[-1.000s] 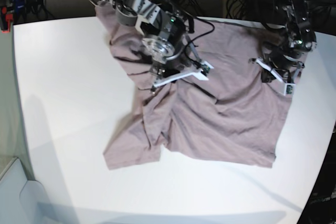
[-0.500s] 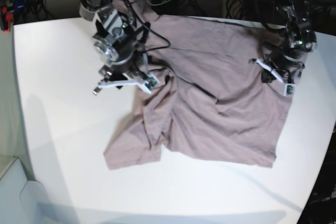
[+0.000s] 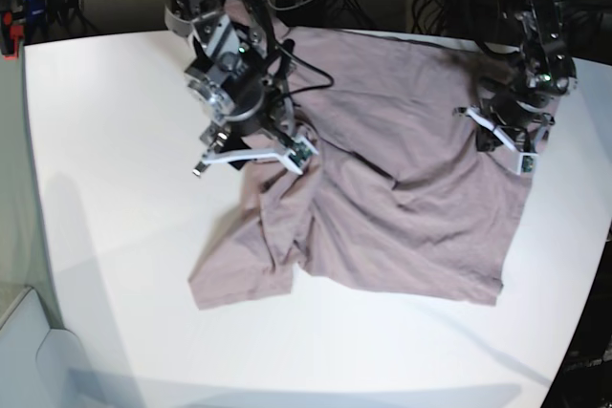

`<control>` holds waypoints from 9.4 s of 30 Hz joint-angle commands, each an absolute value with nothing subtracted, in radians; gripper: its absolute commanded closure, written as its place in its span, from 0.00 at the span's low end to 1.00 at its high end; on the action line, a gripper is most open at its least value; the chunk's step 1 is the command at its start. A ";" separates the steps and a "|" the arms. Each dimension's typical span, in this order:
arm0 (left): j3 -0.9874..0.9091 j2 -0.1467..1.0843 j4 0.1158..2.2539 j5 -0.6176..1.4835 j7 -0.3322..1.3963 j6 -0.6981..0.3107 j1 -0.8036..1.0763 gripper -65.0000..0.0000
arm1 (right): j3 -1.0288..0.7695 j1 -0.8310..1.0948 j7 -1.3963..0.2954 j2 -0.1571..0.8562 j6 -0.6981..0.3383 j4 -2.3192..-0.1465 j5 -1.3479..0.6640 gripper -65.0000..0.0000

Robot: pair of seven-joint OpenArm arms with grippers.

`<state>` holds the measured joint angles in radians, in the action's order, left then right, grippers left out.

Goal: Layout the t-shirt on the table in an organized manner, then fold the t-shirt properly
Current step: 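Lift the bunched fold with the right gripper and pull it outward, then drag the shirt with both grippers to stretch it wide across the table, then move the right gripper inward over the shirt and grasp the hem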

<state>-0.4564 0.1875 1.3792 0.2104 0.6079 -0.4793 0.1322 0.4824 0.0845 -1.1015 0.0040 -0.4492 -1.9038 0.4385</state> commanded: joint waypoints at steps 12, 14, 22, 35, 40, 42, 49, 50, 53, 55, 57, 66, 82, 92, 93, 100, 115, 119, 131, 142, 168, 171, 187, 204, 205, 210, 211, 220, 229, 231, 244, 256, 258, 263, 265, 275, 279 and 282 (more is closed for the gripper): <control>-0.516 0.186 1.382 0.185 0.667 -0.483 0.137 1.00 | 0.490 0.142 -0.918 -0.031 -0.455 -1.917 0.440 0.51; -0.515 0.186 1.382 0.185 0.668 -0.483 0.136 1.00 | 0.513 0.139 -0.912 -0.038 -0.455 -1.917 0.440 0.51; -0.513 0.186 1.379 0.185 0.668 -0.483 0.136 1.00 | 0.533 0.113 -0.912 -0.042 -0.455 -1.905 0.440 0.51; -0.512 0.186 1.377 0.185 0.668 -0.483 0.136 1.00 | 0.526 0.076 -0.872 -0.054 -0.455 -1.811 0.440 0.51; -0.510 0.186 1.377 0.185 0.668 -0.483 0.134 1.00 | 0.526 0.076 -0.858 -0.054 -0.455 -1.756 0.440 0.51; -0.510 0.186 1.377 0.185 0.668 -0.483 0.134 1.00 | 0.526 0.076 -0.857 -0.054 -0.455 -1.747 0.440 0.51; -0.510 0.186 1.377 0.185 0.668 -0.483 0.134 1.00 | 0.526 0.059 -0.858 -0.051 -0.455 -1.747 0.440 0.54; -0.510 0.186 1.377 0.185 0.668 -0.483 0.134 1.00 | 0.526 0.056 -0.858 -0.050 -0.455 -1.747 0.440 0.56; -0.510 0.186 1.377 0.185 0.667 -0.483 0.134 1.00 | 0.524 0.053 -0.860 -0.050 -0.455 -1.735 0.440 0.60; -0.510 0.186 1.377 0.185 0.667 -0.483 0.134 1.00 | 0.524 0.051 -0.858 -0.048 -0.455 -1.733 0.440 0.60; -0.512 0.186 1.377 0.185 0.667 -0.483 0.134 1.00 | 0.526 0.051 -0.858 -0.048 -0.455 -1.727 0.440 0.60; -0.512 0.186 1.377 0.185 0.664 -0.483 0.134 1.00 | 0.524 0.045 -0.858 -0.007 -0.455 -1.727 0.440 0.71; -0.515 0.185 1.333 0.185 0.659 -0.483 0.104 1.00 | 0.524 0.038 -0.869 0.022 -0.455 -1.721 0.441 0.83; -0.516 0.193 1.326 0.180 0.659 -0.483 0.097 1.00 | 0.526 0.045 -0.955 0.022 -0.455 -1.848 0.443 0.56; -0.516 0.194 1.326 0.183 0.659 -0.483 0.097 1.00 | 0.526 0.041 -0.958 0.022 -0.455 -1.850 0.443 0.55; -0.516 0.197 1.325 0.179 0.659 -0.483 0.085 1.00 | 0.526 0.038 -0.954 0.041 -0.455 -1.848 0.443 0.53; -0.516 0.197 1.323 0.177 0.657 -0.483 0.085 1.00 | 0.524 0.008 -0.947 0.042 -0.455 -1.733 0.443 0.68; -0.516 0.197 1.323 0.177 0.657 -0.483 0.088 1.00 | 0.524 -0.007 -0.947 0.042 -0.455 -1.704 0.443 0.95; -0.518 0.209 1.323 0.183 0.657 -0.483 0.096 1.00 | 0.303 -0.096 -0.947 0.099 -0.460 -1.764 0.440 1.00; -0.518 0.202 1.339 0.185 0.659 -0.483 0.108 1.00 | 0.073 -0.188 -0.894 0.166 -0.510 -1.632 0.440 1.00; -0.516 0.085 1.666 0.188 0.671 -0.483 0.065 1.00 | 0.012 -0.008 -0.898 0.321 -0.599 -1.524 0.446 1.00; -0.510 0.082 1.649 0.185 0.671 -0.483 -0.005 1.00 | 0.019 0.067 -0.943 0.334 -0.599 -1.624 0.446 1.00; -0.516 0.206 1.023 0.180 0.512 -0.483 -0.197 1.00 | -0.005 0.259 -0.929 0.285 -0.601 -2.025 0.446 1.00; -0.622 0.315 0.989 0.185 0.490 -0.483 -0.174 1.00 | -0.119 0.263 -0.931 0.223 -0.601 -1.923 0.444 1.00; -0.622 0.317 0.989 0.185 0.490 -0.483 -0.174 1.00 | -0.116 0.277 -0.931 0.225 -0.601 -1.923 0.444 0.99; -0.622 0.323 0.989 0.185 0.484 -0.483 -0.174 1.00 | -0.077 0.331 -0.931 0.263 -0.601 -1.925 0.444 0.72; -0.622 0.325 0.989 0.185 0.484 -0.483 -0.174 1.00 | -0.081 0.332 -0.931 0.265 -0.601 -1.928 0.444 0.67; -0.624 0.366 1.032 0.186 0.492 -0.483 -0.174 1.00 | -0.252 0.205 -0.929 0.260 -0.601 -1.933 0.446 0.57; -0.691 0.263 1.362 0.186 0.711 -0.483 -0.150 1.00 | -0.116 -0.012 -0.929 0.260 -0.601 -1.902 0.443 0.57; -0.696 0.219 1.428 0.186 0.743 -0.483 -0.148 1.00 | -0.056 -0.062 -0.929 0.259 -0.601 -1.854 0.443 0.57; -0.700 0.087 1.465 0.176 0.757 -0.483 -0.099 1.00 | 0.128 -0.332 -0.918 0.041 -0.601 -1.342 0.443 0.57; -0.702 0.133 1.474 0.185 0.765 -0.483 -0.067 1.00 | 0.278 -0.312 -0.878 -0.157 -0.602 -1.302 0.438 0.57; -0.696 0.131 1.475 0.185 0.766 -0.483 -0.062 1.00 | 0.349 -0.282 -0.878 -0.157 -0.631 -1.326 0.438 0.57; -0.694 0.124 1.468 0.185 0.763 -0.483 -0.067 1.00 | 0.414 -0.202 -0.880 -0.157 -0.698 -1.405 0.438 0.57; -0.694 0.122 1.468 0.185 0.765 -0.483 -0.070 1.00 | 0.415 -0.170 -0.881 -0.157 -0.698 -1.419 0.438 0.57; -0.634 0.061 1.471 0.180 0.762 -0.483 -0.105 1.00 | 0.613 0.018 -0.835 -0.157 -0.698 -1.422 0.438 0.57; -0.584 0.062 1.461 0.177 0.756 -0.483 -0.111 1.00 | 0.671 0.056 -0.846 -0.157 -0.698 -1.540 0.440 0.57; -0.584 0.062 1.423 0.177 0.740 -0.483 -0.113 1.00 | 0.621 0.061 -0.848 -0.157 -0.698 -1.673 0.440 0.57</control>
